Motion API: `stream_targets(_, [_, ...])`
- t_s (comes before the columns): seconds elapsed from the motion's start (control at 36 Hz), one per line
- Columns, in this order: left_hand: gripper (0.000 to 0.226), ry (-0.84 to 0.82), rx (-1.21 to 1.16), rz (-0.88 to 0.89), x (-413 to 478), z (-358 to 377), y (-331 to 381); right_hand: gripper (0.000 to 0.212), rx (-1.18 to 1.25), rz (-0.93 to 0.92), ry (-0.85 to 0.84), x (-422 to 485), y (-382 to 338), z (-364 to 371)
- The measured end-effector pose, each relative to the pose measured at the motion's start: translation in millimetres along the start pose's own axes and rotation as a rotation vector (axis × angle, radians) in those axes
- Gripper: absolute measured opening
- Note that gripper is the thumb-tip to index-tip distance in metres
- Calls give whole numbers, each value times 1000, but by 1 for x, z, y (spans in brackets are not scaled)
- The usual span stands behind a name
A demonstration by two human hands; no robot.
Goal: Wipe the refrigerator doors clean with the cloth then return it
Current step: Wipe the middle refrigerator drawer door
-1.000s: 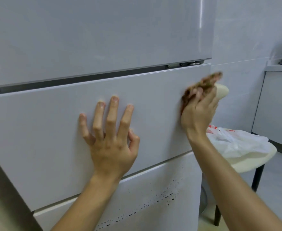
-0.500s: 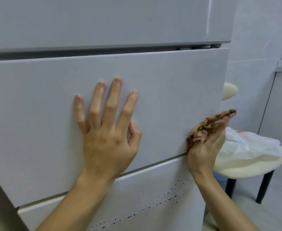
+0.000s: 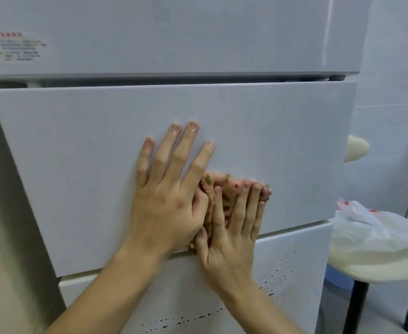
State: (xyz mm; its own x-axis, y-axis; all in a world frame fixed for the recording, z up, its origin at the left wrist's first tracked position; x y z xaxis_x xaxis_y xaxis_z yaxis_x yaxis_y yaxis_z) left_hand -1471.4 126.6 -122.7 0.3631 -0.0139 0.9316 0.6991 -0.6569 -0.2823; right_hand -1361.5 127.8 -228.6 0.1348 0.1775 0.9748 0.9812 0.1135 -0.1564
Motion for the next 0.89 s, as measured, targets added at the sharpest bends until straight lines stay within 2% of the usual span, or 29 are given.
stream_targets(0.14, [65, -19, 6, 21, -6, -3, -3, 62, -39, -136, -61, -5, 11, -5])
stream_targets(0.19, [64, -23, 22, 21, -10, -4, -4, 62, -31, -134, -72, -9, 31, -11])
stream_targets(0.36, [64, -31, 50, -4, -22, -5, -6, 70, 52, 378, -36, -8, 140, -38])
stream_targets(0.47, [64, -48, 53, -55, -32, -3, -8, 73, 96, 537, 25, -3, 129, -35])
stream_targets(0.53, [63, -60, 71, -87, -41, -3, -11, 73, 90, 555, 27, -3, 108, -28])
stream_targets(0.61, [62, -69, 103, -113, -54, -6, -19, 73, 64, 428, -11, -3, 71, -17])
stream_targets(0.72, [63, -57, 124, -159, -63, -11, -33, 69, -9, 131, -17, -3, 31, -8])
stream_targets(0.81, [63, -39, 126, -200, -64, -11, -38, 59, -58, -20, -6, -3, 20, -8])
stream_targets(0.89, [64, -4, 156, -217, -65, -10, -34, 59, -76, -161, -21, -2, 27, -12])
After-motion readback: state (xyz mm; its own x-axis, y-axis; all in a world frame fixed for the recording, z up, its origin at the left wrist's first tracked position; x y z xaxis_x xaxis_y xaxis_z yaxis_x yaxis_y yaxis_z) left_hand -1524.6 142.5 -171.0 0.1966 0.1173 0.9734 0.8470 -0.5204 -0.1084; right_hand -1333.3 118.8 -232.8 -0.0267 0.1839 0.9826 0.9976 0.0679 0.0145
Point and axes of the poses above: each hand's wrist, its own x-axis towards the middle knuckle, its own z-axis out of the palm, y = z × x, the point moved 7 cm from there along x, towards the middle knuckle, and after that the axes turned 2 degrees about -x, right-handed, at the moved point
